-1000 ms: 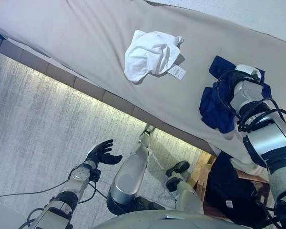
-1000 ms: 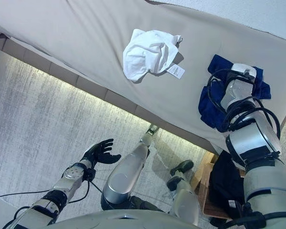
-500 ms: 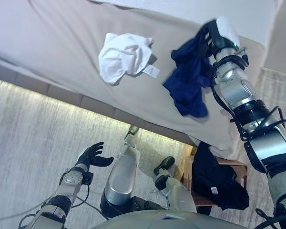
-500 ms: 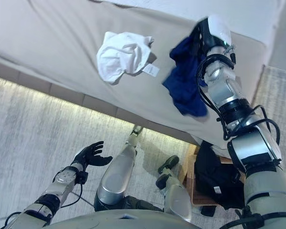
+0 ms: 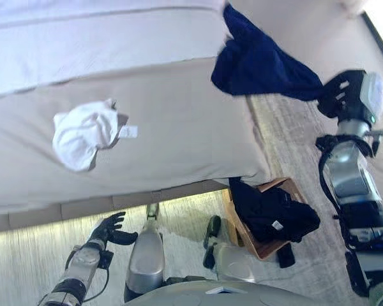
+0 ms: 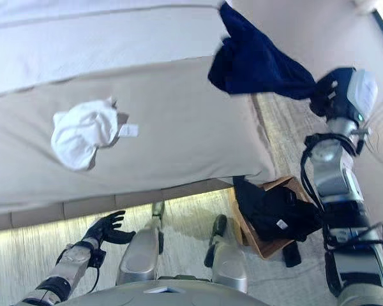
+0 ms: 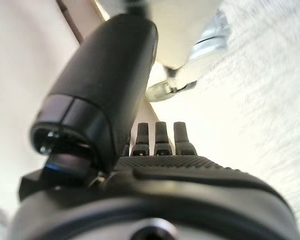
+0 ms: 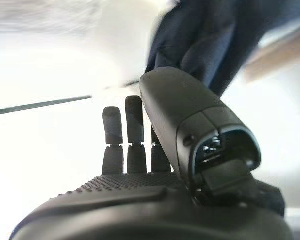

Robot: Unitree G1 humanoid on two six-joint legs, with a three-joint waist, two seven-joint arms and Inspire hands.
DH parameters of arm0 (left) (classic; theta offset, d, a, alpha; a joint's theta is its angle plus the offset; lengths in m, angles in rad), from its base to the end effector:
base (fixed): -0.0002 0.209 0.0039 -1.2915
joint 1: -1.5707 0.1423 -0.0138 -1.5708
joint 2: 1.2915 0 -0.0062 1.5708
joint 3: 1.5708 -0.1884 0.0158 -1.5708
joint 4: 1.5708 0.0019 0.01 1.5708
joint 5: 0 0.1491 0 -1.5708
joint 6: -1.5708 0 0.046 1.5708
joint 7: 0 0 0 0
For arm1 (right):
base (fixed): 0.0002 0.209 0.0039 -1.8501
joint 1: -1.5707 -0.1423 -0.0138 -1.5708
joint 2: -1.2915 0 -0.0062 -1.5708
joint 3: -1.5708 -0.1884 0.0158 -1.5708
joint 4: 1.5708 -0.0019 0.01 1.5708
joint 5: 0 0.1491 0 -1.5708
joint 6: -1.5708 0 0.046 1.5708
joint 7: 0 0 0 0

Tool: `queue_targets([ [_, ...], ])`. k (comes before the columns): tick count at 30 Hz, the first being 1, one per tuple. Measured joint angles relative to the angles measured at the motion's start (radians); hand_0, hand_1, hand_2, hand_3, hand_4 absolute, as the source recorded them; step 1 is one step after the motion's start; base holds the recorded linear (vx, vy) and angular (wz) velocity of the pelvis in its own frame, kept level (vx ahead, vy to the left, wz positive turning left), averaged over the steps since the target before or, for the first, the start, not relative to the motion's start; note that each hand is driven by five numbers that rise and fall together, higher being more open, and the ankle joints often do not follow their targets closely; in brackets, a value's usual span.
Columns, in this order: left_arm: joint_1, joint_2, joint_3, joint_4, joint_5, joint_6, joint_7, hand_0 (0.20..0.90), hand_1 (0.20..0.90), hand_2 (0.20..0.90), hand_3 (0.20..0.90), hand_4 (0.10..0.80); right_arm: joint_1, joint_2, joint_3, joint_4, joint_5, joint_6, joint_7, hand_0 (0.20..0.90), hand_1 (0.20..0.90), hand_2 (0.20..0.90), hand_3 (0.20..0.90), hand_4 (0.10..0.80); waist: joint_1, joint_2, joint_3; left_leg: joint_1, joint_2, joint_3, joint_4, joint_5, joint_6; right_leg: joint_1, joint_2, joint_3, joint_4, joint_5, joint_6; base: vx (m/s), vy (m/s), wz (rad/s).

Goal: Pick up the clothes from the bed and place them into the basket

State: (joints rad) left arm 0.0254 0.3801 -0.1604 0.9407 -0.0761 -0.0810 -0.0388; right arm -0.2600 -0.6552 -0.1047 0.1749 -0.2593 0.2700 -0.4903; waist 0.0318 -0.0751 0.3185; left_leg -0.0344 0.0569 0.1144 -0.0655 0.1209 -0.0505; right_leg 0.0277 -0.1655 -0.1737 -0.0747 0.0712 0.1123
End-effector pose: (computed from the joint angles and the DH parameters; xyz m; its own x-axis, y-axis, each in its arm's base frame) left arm 0.1190 0.2603 -0.0970 0.6211 0.1577 -0.7677 0.1244 0.9473 0.2952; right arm 0.2568 -0.2983 0.1185 0.7390 -0.5744 0.3522 0.6281 0.3980 -0.6687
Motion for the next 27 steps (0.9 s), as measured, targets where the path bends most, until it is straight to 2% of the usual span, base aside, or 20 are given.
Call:
queue_targets([
  [4, 0.011, -0.053, -0.006, -0.001, 0.003, 0.001, 0.0, 0.9, 0.9, 0.9, 0.9, 0.8, 0.141, 0.004, -0.023, 0.012, 0.04, -0.003, -0.03, 0.3, 0.3, 0.3, 0.2, 0.1, -0.073, 0.041, -0.066, 0.068, 0.014, 0.045, -0.024, -0.007, -0.007, 0.037, 0.014, 0.038, -0.016, 0.0, 0.0, 0.01, -0.098, -0.36],
  [7, -0.005, -0.065, -0.026, -0.006, 0.034, 0.008, -0.013, 0.9, 0.9, 0.9, 0.9, 0.8, 0.191, 0.014, -0.022, 0.048, 0.059, 0.002, -0.023, 0.3, 0.3, 0.3, 0.2, 0.1, -0.116, 0.048, -0.082, 0.096, 0.033, 0.084, -0.026, -0.015, -0.017, 0.034, 0.032, 0.084, -0.016, 0.0, 0.001, 0.007, -0.119, -0.44],
  [10, -0.01, -0.068, -0.051, -0.002, 0.041, 0.015, -0.026, 0.9, 0.9, 0.9, 0.9, 0.8, 0.215, 0.016, -0.022, 0.102, 0.064, 0.007, 0.001, 0.3, 0.3, 0.3, 0.2, 0.1, -0.152, 0.048, -0.1, 0.104, 0.044, 0.1, -0.028, -0.017, -0.019, 0.033, 0.042, 0.095, -0.017, 0.0, 0.001, -0.007, -0.124, -0.2],
  [15, -0.008, -0.069, -0.103, 0.014, 0.07, 0.02, -0.041, 0.9, 0.9, 0.9, 0.9, 0.8, 0.226, 0.016, 0.012, 0.244, 0.062, 0.017, 0.043, 0.3, 0.3, 0.3, 0.2, 0.1, -0.154, 0.057, -0.125, 0.113, 0.05, 0.116, -0.028, -0.024, -0.02, 0.029, 0.046, 0.111, -0.017, -0.003, 0.005, -0.035, -0.13, -0.11],
  [18, -0.014, -0.048, -0.158, 0.027, 0.077, 0.023, -0.048, 0.9, 0.9, 0.9, 0.9, 0.8, 0.202, 0.014, 0.079, 0.384, 0.063, 0.018, 0.054, 0.3, 0.3, 0.3, 0.2, 0.1, -0.147, 0.076, -0.147, 0.086, 0.049, 0.128, -0.029, -0.024, -0.022, -0.007, 0.042, 0.112, -0.019, -0.004, 0.005, -0.213, -0.139, -0.07],
  [21, -0.028, -0.038, -0.181, 0.027, 0.075, 0.03, -0.051, 0.9, 0.9, 0.9, 0.9, 0.8, 0.161, 0.013, 0.131, 0.484, 0.086, 0.04, 0.059, 0.3, 0.3, 0.3, 0.2, 0.1, -0.142, 0.101, -0.152, 0.033, 0.046, 0.126, -0.028, -0.014, -0.02, -0.058, 0.04, 0.113, -0.016, 0.013, 0.002, -0.256, -0.11, -0.03],
  [23, -0.051, -0.031, -0.207, 0.026, 0.074, 0.033, -0.051, 0.9, 0.9, 0.9, 0.9, 0.8, 0.113, 0.012, 0.172, 0.566, 0.12, 0.052, 0.056, 0.3, 0.3, 0.3, 0.2, 0.1, -0.138, 0.124, -0.138, -0.003, 0.046, 0.125, -0.025, 0.008, -0.007, -0.096, 0.04, 0.111, -0.02, 0.029, 0.003, -0.27, -0.064, 0.01],
  [25, -0.118, -0.027, -0.253, 0.02, 0.052, 0.032, -0.043, 0.9, 0.9, 0.9, 0.9, 0.8, -0.003, 0.004, 0.198, 0.684, 0.161, 0.061, 0.051, 0.3, 0.3, 0.3, 0.2, 0.1, -0.135, 0.166, -0.086, -0.059, 0.045, 0.124, -0.028, 0.013, -0.015, -0.149, 0.037, 0.108, -0.021, 0.032, 0.006, -0.271, -0.002, -0.04],
  [27, -0.156, -0.03, -0.268, 0.01, 0.034, 0.032, -0.042, 0.9, 0.9, 0.9, 0.9, 0.8, -0.067, -0.008, 0.2, 0.72, 0.175, 0.064, 0.051, 0.3, 0.3, 0.3, 0.2, 0.1, -0.13, 0.205, -0.036, -0.088, 0.042, 0.121, -0.027, 0.022, -0.015, -0.179, 0.034, 0.108, -0.019, 0.05, 0.009, -0.15, 0.008, -0.01],
])
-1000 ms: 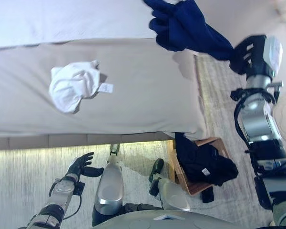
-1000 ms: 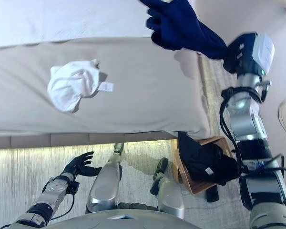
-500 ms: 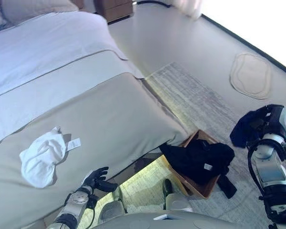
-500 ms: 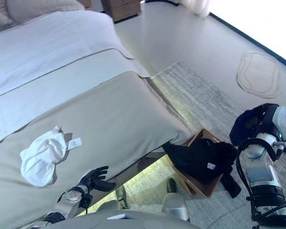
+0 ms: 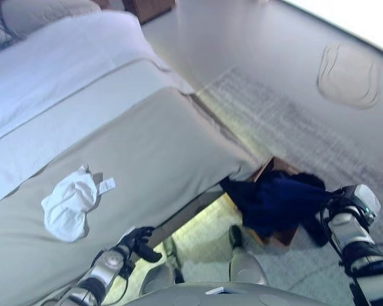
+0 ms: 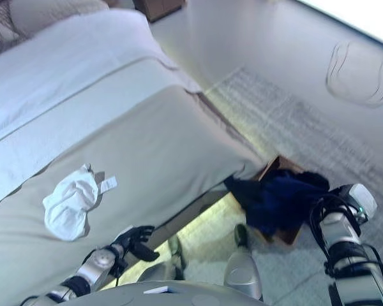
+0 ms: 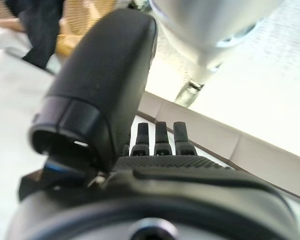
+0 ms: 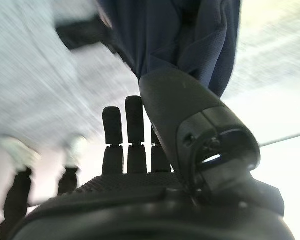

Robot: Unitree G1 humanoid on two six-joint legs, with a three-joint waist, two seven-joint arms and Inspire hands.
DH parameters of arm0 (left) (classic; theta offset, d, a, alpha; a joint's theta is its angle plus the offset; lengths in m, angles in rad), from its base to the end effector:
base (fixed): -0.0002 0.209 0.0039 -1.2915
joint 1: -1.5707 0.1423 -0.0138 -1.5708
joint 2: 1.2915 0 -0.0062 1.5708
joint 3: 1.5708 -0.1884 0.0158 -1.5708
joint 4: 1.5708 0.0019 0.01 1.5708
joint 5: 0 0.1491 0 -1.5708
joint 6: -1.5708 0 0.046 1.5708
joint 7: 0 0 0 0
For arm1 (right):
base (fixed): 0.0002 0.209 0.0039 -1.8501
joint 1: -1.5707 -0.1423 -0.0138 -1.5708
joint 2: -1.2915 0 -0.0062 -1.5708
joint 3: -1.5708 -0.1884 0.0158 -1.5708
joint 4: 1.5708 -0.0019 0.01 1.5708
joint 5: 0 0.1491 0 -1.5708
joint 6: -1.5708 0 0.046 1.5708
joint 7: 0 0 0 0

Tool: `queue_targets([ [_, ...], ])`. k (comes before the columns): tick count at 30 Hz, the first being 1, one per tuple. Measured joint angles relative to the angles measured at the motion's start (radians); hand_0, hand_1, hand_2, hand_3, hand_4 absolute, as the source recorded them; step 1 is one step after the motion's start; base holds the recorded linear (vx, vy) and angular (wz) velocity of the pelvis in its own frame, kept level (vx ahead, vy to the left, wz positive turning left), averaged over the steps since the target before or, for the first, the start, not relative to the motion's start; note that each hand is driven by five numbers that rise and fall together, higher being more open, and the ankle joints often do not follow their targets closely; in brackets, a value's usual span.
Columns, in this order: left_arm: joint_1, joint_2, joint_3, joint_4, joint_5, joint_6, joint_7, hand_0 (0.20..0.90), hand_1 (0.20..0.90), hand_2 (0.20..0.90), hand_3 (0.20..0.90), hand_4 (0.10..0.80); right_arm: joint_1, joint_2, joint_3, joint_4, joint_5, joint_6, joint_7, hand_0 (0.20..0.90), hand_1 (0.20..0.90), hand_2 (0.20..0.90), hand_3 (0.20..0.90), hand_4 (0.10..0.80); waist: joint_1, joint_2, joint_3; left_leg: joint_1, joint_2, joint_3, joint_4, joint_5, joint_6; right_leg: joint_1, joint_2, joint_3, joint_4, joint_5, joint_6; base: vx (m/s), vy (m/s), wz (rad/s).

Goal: Pick up the clothes from the bed and place them into the basket

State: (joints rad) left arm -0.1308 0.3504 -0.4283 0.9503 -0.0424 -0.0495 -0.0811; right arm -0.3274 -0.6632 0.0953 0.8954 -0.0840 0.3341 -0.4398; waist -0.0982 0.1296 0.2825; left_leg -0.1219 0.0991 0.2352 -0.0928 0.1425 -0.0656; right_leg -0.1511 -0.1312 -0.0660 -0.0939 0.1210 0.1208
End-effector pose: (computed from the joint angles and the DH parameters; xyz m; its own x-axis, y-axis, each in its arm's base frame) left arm 0.1635 0.2159 -0.0929 0.6326 -0.0635 -0.7719 0.4278 0.8595 0.2799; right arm 0.2245 -0.3420 0.0082 0.5504 -0.7961 -0.2514 0.2399 0.4393 -0.8658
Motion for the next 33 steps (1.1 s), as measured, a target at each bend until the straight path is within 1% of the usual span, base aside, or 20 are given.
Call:
queue_targets([
  [1, -0.028, -0.005, -0.003, -0.018, -0.006, 0.0, 0.001, 0.9, 0.9, 0.9, 0.9, 0.8, -0.041, -0.016, 0.001, 0.009, 0.011, 0.002, 0.0, 0.3, 0.3, 0.3, 0.2, 0.1, 0.004, 0.036, 0.041, -0.015, -0.002, -0.004, 0.003, 0.006, 0.001, -0.015, -0.001, 0.0, 0.002, 0.009, -0.001, -0.122, 0.03, -0.01],
  [2, -0.039, -0.011, -0.004, -0.036, -0.009, -0.002, 0.003, 0.9, 0.9, 0.9, 0.9, 0.8, -0.068, -0.029, 0.002, 0.01, 0.016, 0.001, 0.0, 0.3, 0.3, 0.3, 0.2, 0.1, 0.004, 0.064, 0.066, -0.024, -0.003, -0.006, 0.002, 0.013, 0.002, -0.024, -0.001, 0.0, 0.002, 0.016, -0.003, -0.113, 0.034, -0.02],
  [3, -0.043, -0.013, -0.004, -0.044, -0.014, -0.004, 0.004, 0.9, 0.9, 0.9, 0.9, 0.8, -0.081, -0.033, 0.002, 0.01, 0.017, 0.001, 0.0, 0.3, 0.3, 0.3, 0.2, 0.1, 0.003, 0.077, 0.077, -0.027, -0.003, -0.007, 0.002, 0.014, 0.002, -0.027, -0.001, 0.0, 0.002, 0.016, -0.003, -0.073, 0.033, -0.04],
  [4, -0.049, -0.019, -0.005, -0.063, -0.021, -0.009, 0.006, 0.9, 0.9, 0.9, 0.9, 0.8, -0.112, -0.046, 0.019, 0.01, 0.017, -0.001, 0.001, 0.3, 0.3, 0.3, 0.2, 0.1, 0.004, 0.106, 0.105, -0.028, -0.003, -0.007, 0.003, 0.014, 0.002, -0.03, 0.0, 0.001, 0.002, 0.016, -0.004, -0.058, 0.04, -0.05],
  [5, -0.051, -0.024, -0.005, -0.067, -0.024, -0.014, 0.006, 0.9, 0.9, 0.9, 0.9, 0.8, -0.126, -0.051, 0.038, 0.01, 0.016, 0.0, 0.002, 0.3, 0.3, 0.3, 0.2, 0.1, 0.006, 0.123, 0.116, -0.028, -0.003, -0.008, 0.003, 0.016, 0.004, -0.031, 0.0, 0.001, 0.002, 0.02, -0.002, -0.077, 0.064, -0.09],
  [6, -0.047, -0.023, -0.009, -0.078, -0.031, -0.019, 0.006, 0.9, 0.9, 0.9, 0.9, 0.8, -0.141, -0.053, 0.056, 0.012, 0.016, 0.001, 0.005, 0.3, 0.3, 0.3, 0.2, 0.1, 0.007, 0.128, 0.123, -0.03, -0.003, -0.007, 0.002, 0.018, 0.004, -0.037, 0.0, 0.003, 0.002, 0.02, -0.003, -0.053, 0.058, -0.07],
  [7, -0.049, -0.024, -0.009, -0.088, -0.039, -0.023, 0.006, 0.9, 0.9, 0.9, 0.9, 0.8, -0.159, -0.06, 0.075, 0.014, 0.014, 0.002, 0.008, 0.667, 0.667, 0.667, 0.628, 0.528, 0.006, 0.137, 0.134, -0.032, -0.004, -0.007, 0.003, 0.017, 0.003, -0.04, -0.001, 0.004, 0.002, 0.021, -0.003, -0.042, 0.05, -0.06],
  [8, -0.053, -0.024, -0.009, -0.1, -0.043, -0.024, 0.005, 0.9, 0.9, 0.9, 0.9, 0.8, -0.172, -0.063, 0.079, 0.017, 0.007, 0.003, 0.013, 0.9, 0.9, 0.9, 0.9, 0.8, 0.003, 0.141, 0.147, -0.033, -0.005, -0.007, 0.004, 0.021, 0.004, -0.041, -0.002, 0.004, 0.002, 0.023, -0.007, -0.03, 0.041, -0.02],
  [13, -0.07, -0.024, -0.01, -0.118, -0.067, -0.039, 0.004, 0.9, 0.9, 0.9, 0.9, 0.8, -0.205, -0.066, 0.098, 0.066, -0.018, 0.013, 0.037, 0.9, 0.9, 0.9, 0.9, 0.8, 0.017, 0.141, 0.16, -0.047, -0.018, -0.013, 0.004, 0.024, 0.005, -0.05, -0.014, -0.003, 0.003, 0.027, -0.011, -0.007, 0.016, 0.04],
  [16, -0.077, -0.024, -0.008, -0.131, -0.08, -0.04, 0.005, 0.9, 0.9, 0.9, 0.9, 0.8, -0.205, -0.066, 0.099, 0.069, -0.017, 0.01, 0.041, 0.9, 0.9, 0.9, 0.9, 0.8, 0.02, 0.14, 0.16, -0.047, -0.023, -0.026, 0.004, 0.026, 0.007, -0.042, -0.021, -0.026, 0.003, 0.027, -0.011, -0.001, 0.018, 0.13],
  [21, -0.077, -0.022, -0.006, -0.158, -0.085, -0.039, 0.005, 0.9, 0.9, 0.9, 0.9, 0.8, -0.206, -0.066, 0.094, 0.039, -0.013, -0.003, 0.039, 0.9, 0.9, 0.9, 0.9, 0.8, 0.027, 0.117, 0.176, -0.025, -0.026, -0.044, 0.004, 0.026, 0.007, -0.01, -0.024, -0.048, 0.002, 0.024, -0.008, 0.025, 0.028, 0.11],
  [22, -0.077, -0.022, -0.005, -0.158, -0.085, -0.039, 0.005, 0.9, 0.9, 0.9, 0.9, 0.8, -0.204, -0.066, 0.086, 0.019, -0.011, -0.007, 0.03, 0.9, 0.9, 0.9, 0.9, 0.8, 0.026, 0.111, 0.181, -0.025, -0.027, -0.047, 0.004, 0.026, 0.007, -0.005, -0.025, -0.052, 0.002, 0.018, 0.0, 0.075, 0.058, 0.12],
  [25, -0.066, -0.022, -0.002, -0.158, -0.086, -0.033, 0.006, 0.9, 0.9, 0.9, 0.9, 0.8, -0.172, -0.066, 0.045, -0.115, 0.024, -0.006, -0.028, 0.9, 0.9, 0.9, 0.9, 0.8, 0.025, 0.094, 0.192, -0.021, -0.027, -0.051, 0.004, 0.024, 0.007, 0.004, -0.026, -0.058, 0.002, 0.014, 0.005, 0.068, 0.074, 0.09],
  [28, -0.043, -0.025, 0.015, -0.156, -0.087, -0.033, 0.011, 0.9, 0.9, 0.9, 0.9, 0.8, -0.134, -0.06, 0.015, -0.259, 0.021, -0.007, -0.098, 0.9, 0.9, 0.9, 0.9, 0.8, 0.024, 0.081, 0.201, -0.013, -0.03, -0.052, 0.003, 0.02, 0.005, 0.013, -0.028, -0.059, 0.002, 0.012, 0.007, 0.082, 0.127, 0.04],
  [29, -0.023, -0.032, 0.029, -0.15, -0.087, -0.033, 0.015, 0.9, 0.9, 0.9, 0.9, 0.8, -0.101, -0.047, -0.006, -0.36, -0.002, -0.008, -0.128, 0.9, 0.9, 0.9, 0.9, 0.8, 0.018, 0.075, 0.202, -0.007, -0.031, -0.057, 0.004, 0.02, 0.007, 0.023, -0.029, -0.065, 0.002, 0.012, 0.007, 0.094, 0.146, 0.1],
  [33, 0.013, -0.065, 0.086, -0.138, -0.107, -0.033, 0.023, 0.9, 0.9, 0.9, 0.9, 0.8, -0.042, -0.017, -0.01, -0.519, -0.108, -0.01, -0.15, 0.9, 0.9, 0.9, 0.9, 0.8, 0.019, 0.057, 0.199, 0.013, -0.032, -0.08, 0.003, 0.02, 0.007, 0.058, -0.03, -0.086, 0.002, 0.008, 0.012, 0.109, 0.121, 0.18],
])
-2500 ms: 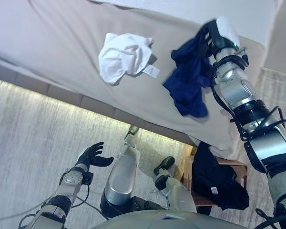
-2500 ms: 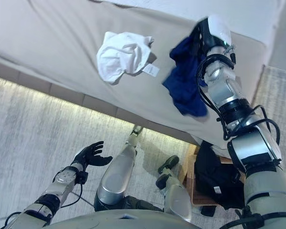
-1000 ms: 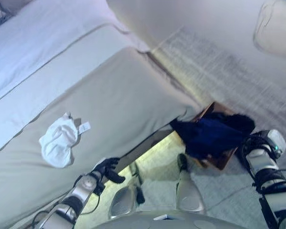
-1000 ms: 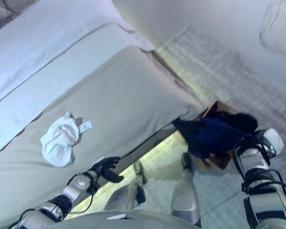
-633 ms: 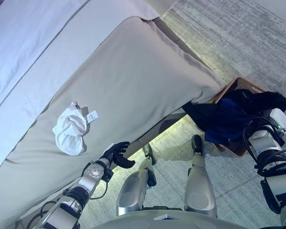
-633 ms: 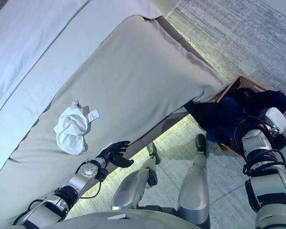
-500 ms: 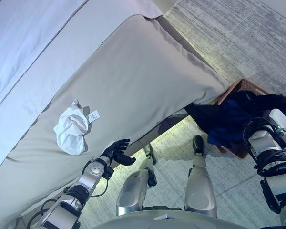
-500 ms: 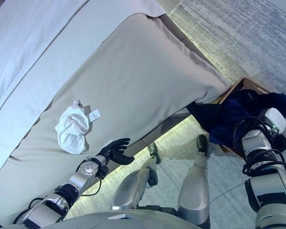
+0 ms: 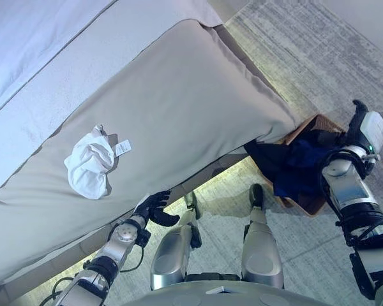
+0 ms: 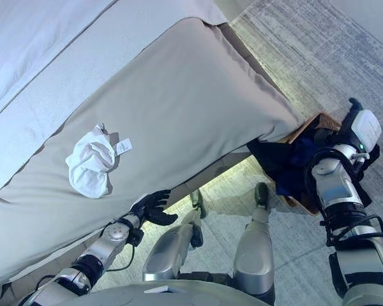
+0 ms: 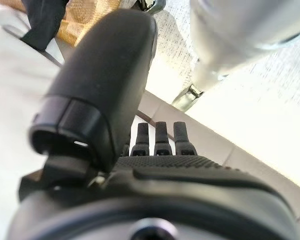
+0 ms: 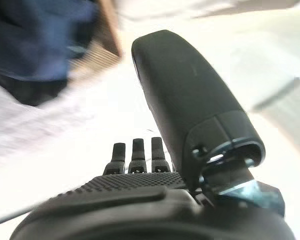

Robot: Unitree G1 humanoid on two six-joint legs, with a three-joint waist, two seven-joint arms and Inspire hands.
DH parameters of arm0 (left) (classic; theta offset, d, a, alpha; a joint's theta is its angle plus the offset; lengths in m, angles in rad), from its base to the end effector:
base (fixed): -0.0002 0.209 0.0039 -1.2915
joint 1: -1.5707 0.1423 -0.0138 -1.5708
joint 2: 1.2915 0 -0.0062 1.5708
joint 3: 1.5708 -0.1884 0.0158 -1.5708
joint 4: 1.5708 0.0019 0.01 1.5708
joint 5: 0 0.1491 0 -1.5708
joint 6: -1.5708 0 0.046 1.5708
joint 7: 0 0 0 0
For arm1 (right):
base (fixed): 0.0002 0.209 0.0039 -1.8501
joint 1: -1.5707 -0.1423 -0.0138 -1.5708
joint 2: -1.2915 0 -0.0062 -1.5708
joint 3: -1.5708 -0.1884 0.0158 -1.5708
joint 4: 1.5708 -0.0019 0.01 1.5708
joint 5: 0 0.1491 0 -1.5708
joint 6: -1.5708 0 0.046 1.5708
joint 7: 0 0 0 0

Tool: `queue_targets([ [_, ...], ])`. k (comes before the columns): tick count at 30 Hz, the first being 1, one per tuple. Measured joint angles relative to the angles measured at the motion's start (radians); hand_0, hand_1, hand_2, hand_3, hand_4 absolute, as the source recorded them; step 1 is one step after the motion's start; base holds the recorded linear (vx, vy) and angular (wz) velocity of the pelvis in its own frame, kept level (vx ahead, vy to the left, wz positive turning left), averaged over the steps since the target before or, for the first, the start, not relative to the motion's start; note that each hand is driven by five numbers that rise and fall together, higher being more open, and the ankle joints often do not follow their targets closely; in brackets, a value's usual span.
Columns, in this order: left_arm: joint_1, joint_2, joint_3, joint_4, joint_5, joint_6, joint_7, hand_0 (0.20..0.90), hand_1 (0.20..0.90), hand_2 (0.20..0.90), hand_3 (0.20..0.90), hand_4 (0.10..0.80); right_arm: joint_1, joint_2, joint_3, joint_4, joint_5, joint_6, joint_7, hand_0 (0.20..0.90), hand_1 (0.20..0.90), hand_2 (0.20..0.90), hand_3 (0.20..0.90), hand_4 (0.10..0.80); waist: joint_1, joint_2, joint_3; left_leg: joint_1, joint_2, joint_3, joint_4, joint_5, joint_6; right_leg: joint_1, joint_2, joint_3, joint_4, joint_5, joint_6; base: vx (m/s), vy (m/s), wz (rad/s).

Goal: Pick up the clothes from the bed and place them into the basket

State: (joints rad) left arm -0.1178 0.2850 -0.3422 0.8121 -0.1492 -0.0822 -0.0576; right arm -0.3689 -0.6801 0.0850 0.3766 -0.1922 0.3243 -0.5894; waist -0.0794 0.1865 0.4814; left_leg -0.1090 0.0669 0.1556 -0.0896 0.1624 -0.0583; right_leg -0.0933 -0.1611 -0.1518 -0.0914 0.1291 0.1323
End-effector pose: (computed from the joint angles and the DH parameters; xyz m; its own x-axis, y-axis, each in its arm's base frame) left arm 0.1816 0.1908 -0.0792 0.7640 -0.1199 -0.6339 0.2846 0.9444 0.1644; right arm 0.2765 -0.2905 0.0948 0.7439 -0.6138 0.2642 0.5607 0.3582 -0.7466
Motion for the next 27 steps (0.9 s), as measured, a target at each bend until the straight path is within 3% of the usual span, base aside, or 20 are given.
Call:
queue_targets([
  [9, 0.079, -0.024, 0.086, 0.086, -0.009, -0.006, 0.033, 0.9, 0.9, 0.9, 0.9, 0.8, 0.079, 0.071, 0.01, -0.065, -0.175, -0.003, 0.124, 0.9, 0.9, 0.9, 0.9, 0.8, 0.082, -0.126, -0.075, 0.028, -0.014, -0.101, 0.001, 0.004, 0.004, 0.1, -0.009, -0.109, 0.0, -0.029, -0.001, 0.119, 0.157, 0.36],
  [15, 0.109, -0.031, 0.124, 0.115, -0.019, -0.007, 0.033, 0.9, 0.9, 0.9, 0.9, 0.8, 0.06, 0.076, 0.09, -0.088, -0.204, -0.047, 0.222, 0.9, 0.9, 0.9, 0.9, 0.8, 0.179, -0.149, -0.139, 0.032, -0.052, -0.191, 0.001, 0.001, 0.02, 0.17, -0.034, -0.209, 0.0, -0.062, 0.007, 0.123, 0.189, 0.52],
  [20, 0.108, -0.026, 0.143, 0.127, -0.028, -0.008, 0.028, 0.9, 0.9, 0.9, 0.9, 0.8, -0.026, 0.128, 0.195, -0.07, -0.224, -0.065, 0.331, 0.9, 0.9, 0.9, 0.9, 0.8, 0.249, -0.167, -0.162, 0.019, -0.076, -0.248, 0.005, 0.006, 0.028, 0.192, -0.047, -0.262, 0.015, -0.078, 0.001, 0.049, 0.152, 0.43],
  [24, 0.064, -0.015, 0.14, 0.145, -0.049, -0.008, 0.013, 0.9, 0.9, 0.9, 0.9, 0.8, -0.192, 0.154, 0.31, 0.098, -0.236, -0.061, 0.376, 0.9, 0.9, 0.9, 0.9, 0.8, 0.314, -0.176, -0.163, -0.051, -0.093, -0.318, 0.065, 0.005, 0.029, 0.175, -0.053, -0.325, 0.057, -0.103, 0.001, -0.062, 0.037, 0.52],
  [27, 0.041, 0.017, 0.129, 0.17, -0.053, -0.008, 0.011, 0.9, 0.9, 0.9, 0.9, 0.8, -0.35, 0.18, 0.371, 0.289, -0.243, -0.055, 0.379, 0.9, 0.9, 0.9, 0.9, 0.8, 0.379, -0.184, -0.153, -0.126, -0.096, -0.364, 0.118, -0.018, 0.008, 0.133, -0.051, -0.357, 0.097, -0.137, 0.008, -0.009, -0.096, 0.42],
])
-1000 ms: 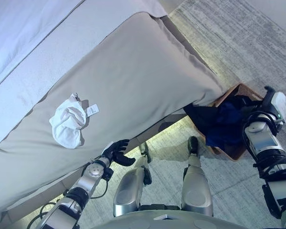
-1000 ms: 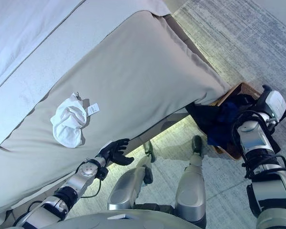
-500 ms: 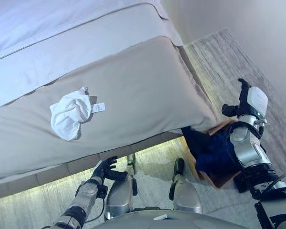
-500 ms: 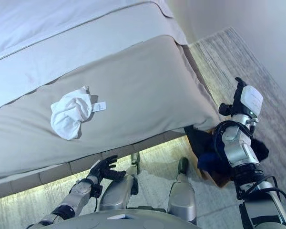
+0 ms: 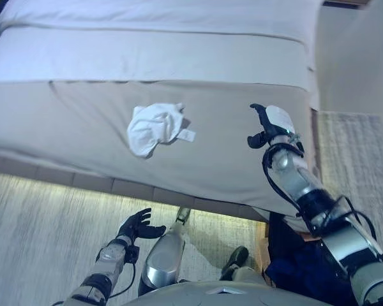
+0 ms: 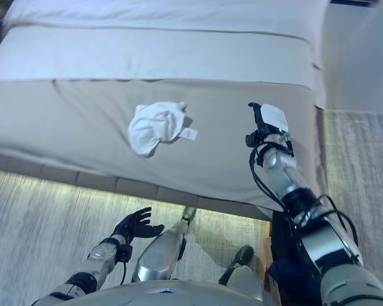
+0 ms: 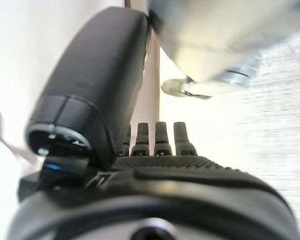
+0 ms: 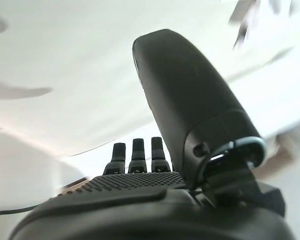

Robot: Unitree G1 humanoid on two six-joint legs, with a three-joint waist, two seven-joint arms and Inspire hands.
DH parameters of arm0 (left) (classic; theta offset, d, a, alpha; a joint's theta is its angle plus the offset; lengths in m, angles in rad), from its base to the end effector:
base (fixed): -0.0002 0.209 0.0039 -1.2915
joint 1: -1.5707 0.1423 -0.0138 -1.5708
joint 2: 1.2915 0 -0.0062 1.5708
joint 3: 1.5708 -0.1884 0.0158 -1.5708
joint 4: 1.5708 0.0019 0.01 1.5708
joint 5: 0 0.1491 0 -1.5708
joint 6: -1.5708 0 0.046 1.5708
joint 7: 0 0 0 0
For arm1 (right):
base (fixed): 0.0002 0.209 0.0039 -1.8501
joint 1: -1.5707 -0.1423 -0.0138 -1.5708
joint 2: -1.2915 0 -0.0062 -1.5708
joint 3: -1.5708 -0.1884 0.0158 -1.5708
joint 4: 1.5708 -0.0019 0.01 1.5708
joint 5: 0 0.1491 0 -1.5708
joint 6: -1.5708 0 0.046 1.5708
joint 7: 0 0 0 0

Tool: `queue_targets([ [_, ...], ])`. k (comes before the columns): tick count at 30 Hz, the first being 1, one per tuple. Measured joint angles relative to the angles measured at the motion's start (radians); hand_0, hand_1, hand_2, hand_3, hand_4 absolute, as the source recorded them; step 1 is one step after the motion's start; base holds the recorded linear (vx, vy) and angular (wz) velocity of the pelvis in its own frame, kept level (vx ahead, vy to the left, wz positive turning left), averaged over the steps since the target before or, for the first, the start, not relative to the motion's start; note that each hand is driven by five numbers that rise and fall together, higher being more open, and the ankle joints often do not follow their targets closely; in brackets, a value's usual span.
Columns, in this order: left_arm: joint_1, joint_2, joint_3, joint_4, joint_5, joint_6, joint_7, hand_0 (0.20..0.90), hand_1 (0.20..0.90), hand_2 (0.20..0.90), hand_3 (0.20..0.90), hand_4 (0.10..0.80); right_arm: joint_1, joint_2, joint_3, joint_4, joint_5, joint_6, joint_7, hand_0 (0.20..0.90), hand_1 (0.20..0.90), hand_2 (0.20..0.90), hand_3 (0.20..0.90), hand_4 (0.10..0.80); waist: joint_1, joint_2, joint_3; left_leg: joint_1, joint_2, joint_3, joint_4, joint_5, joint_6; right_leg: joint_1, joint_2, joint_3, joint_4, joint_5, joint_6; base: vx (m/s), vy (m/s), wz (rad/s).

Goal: Pick up the clothes from the bed and place them into the basket

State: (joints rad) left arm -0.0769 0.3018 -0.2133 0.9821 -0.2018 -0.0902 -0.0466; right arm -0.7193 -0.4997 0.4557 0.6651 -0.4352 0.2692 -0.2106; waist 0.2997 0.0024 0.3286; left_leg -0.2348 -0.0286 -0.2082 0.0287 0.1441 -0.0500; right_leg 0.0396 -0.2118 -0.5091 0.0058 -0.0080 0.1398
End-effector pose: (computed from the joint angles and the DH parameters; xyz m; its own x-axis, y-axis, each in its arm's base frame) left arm 0.1488 0.2273 -0.0980 0.6711 0.0623 -0.7387 0.0827 0.9839 0.1581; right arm 0.3366 -0.1979 0.0952 0.9899 -0.1420 -0.0047 0.0459 0.3509 -0.9353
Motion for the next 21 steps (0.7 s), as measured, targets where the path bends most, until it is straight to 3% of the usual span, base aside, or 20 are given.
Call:
queue_targets([
  [7, -0.022, 0.084, -0.006, 0.023, -0.016, 0.0, -0.004, 0.9, 0.9, 0.9, 0.9, 0.8, -0.247, 0.027, 0.086, 0.159, -0.004, 0.012, -0.007, 0.9, 0.9, 0.9, 0.9, 0.8, 0.13, -0.046, 0.122, -0.097, 0.003, -0.055, 0.039, -0.008, -0.012, -0.043, 0.021, -0.061, 0.016, -0.008, -0.001, -0.014, -0.086, 0.29],
  [11, -0.031, 0.083, -0.006, 0.021, -0.035, -0.007, -0.018, 0.9, 0.9, 0.9, 0.9, 0.8, -0.326, 0.047, 0.11, 0.279, -0.007, 0.018, 0.007, 0.9, 0.9, 0.9, 0.9, 0.8, 0.193, -0.045, 0.156, -0.141, -0.029, -0.101, 0.057, -0.006, -0.014, -0.054, 0.007, -0.091, 0.031, -0.019, -0.002, 0.004, 0.045, 0.42],
  [16, -0.033, 0.07, -0.008, -0.001, -0.05, -0.031, -0.023, 0.9, 0.9, 0.9, 0.9, 0.8, -0.364, 0.06, 0.123, 0.31, -0.03, 0.02, 0.025, 0.9, 0.9, 0.9, 0.9, 0.8, 0.222, -0.034, 0.175, -0.161, -0.061, -0.135, 0.076, -0.004, -0.018, -0.074, -0.032, -0.106, 0.106, -0.061, 0.003, -0.005, 0.067, 0.28],
  [21, -0.037, 0.055, -0.009, -0.032, -0.076, -0.05, -0.029, 0.9, 0.9, 0.9, 0.9, 0.8, -0.406, 0.075, 0.139, 0.323, -0.04, 0.041, 0.025, 0.9, 0.9, 0.9, 0.9, 0.8, 0.234, -0.029, 0.179, -0.199, -0.063, -0.142, 0.092, -0.008, -0.015, -0.116, -0.039, -0.106, 0.142, -0.078, 0.008, -0.007, 0.016, 0.03],
])
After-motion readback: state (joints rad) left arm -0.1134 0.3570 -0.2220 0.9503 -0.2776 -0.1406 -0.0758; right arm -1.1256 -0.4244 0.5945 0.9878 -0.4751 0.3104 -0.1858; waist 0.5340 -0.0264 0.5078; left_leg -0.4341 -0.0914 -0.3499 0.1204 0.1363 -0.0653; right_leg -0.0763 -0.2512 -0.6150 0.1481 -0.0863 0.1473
